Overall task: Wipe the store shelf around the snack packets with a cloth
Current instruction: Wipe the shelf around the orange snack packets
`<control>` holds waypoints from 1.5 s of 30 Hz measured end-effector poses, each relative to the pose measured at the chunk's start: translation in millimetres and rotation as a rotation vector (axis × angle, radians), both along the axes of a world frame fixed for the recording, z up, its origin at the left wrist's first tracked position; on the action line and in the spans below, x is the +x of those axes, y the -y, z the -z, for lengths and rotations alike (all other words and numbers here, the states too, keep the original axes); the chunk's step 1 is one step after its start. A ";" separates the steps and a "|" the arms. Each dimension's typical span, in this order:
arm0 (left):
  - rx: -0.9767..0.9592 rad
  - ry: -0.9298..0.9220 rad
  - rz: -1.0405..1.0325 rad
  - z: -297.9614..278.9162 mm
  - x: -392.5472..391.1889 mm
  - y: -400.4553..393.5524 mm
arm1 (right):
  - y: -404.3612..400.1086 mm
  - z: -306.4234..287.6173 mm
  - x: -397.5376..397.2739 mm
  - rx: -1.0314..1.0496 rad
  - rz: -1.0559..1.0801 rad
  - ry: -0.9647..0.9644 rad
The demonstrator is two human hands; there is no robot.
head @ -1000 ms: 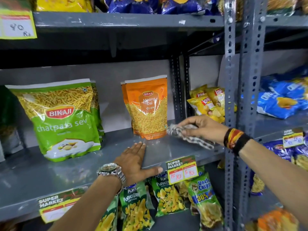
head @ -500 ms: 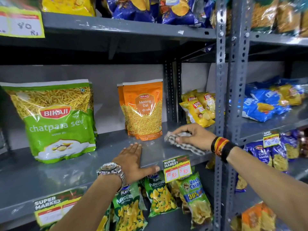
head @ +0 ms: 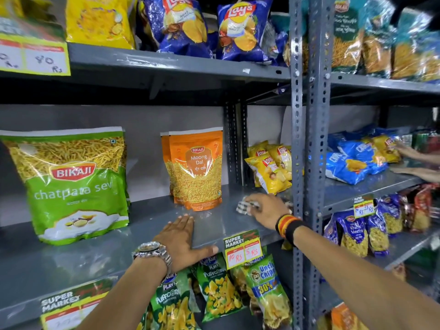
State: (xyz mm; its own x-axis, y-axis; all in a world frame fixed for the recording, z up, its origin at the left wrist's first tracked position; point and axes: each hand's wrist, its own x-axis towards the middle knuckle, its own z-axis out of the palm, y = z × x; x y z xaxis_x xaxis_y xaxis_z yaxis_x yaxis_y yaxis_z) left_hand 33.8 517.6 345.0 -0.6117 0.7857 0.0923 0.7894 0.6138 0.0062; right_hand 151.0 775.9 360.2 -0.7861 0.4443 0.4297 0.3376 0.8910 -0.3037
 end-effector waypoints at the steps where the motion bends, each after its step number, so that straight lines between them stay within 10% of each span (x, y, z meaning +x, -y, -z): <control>1: -0.001 0.004 -0.007 -0.5 1.1 -0.4 | 8.7 2.0 8.9 -0.046 -0.099 -0.013; 11: -0.025 -0.041 -0.047 -11.1 15.0 -24.9 | -9.3 -29.2 -11.6 -0.333 -0.322 -0.270; 32: 0.016 -0.009 -0.047 4.0 7.5 -31.0 | -155.0 -31.6 -240.6 -0.156 -0.205 0.100; 45: 0.029 -0.052 -0.028 7.0 7.4 -30.4 | -81.3 -28.6 -178.2 -0.211 -0.338 0.202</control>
